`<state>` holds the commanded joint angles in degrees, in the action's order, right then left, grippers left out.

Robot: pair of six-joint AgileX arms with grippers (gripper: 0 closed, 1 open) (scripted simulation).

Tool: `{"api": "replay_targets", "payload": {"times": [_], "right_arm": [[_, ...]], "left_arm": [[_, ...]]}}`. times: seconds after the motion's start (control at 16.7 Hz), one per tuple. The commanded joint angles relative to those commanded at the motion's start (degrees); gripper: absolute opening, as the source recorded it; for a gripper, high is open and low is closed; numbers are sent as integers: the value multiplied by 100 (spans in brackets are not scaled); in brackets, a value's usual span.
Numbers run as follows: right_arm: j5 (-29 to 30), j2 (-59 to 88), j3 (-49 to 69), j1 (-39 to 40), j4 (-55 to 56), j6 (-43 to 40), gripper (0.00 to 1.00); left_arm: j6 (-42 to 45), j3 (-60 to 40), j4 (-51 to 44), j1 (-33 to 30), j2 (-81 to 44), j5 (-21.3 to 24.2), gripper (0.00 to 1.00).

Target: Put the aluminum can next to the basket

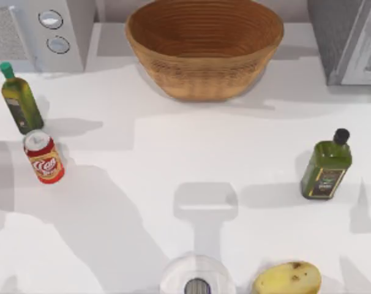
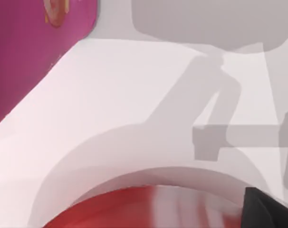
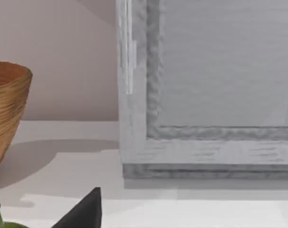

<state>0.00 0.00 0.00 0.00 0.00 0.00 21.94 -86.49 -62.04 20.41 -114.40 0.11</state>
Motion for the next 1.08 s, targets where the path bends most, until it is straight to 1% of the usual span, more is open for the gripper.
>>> {"api": "replay_targets", "payload": {"times": [0.72,1.08], "right_arm": [[0,0,0,0,0,0,100],[0,0,0,0,0,0,100]], "left_arm": [[2,121,167,1,-46,0,0],[2,121,167,1,-46,0,45]]}}
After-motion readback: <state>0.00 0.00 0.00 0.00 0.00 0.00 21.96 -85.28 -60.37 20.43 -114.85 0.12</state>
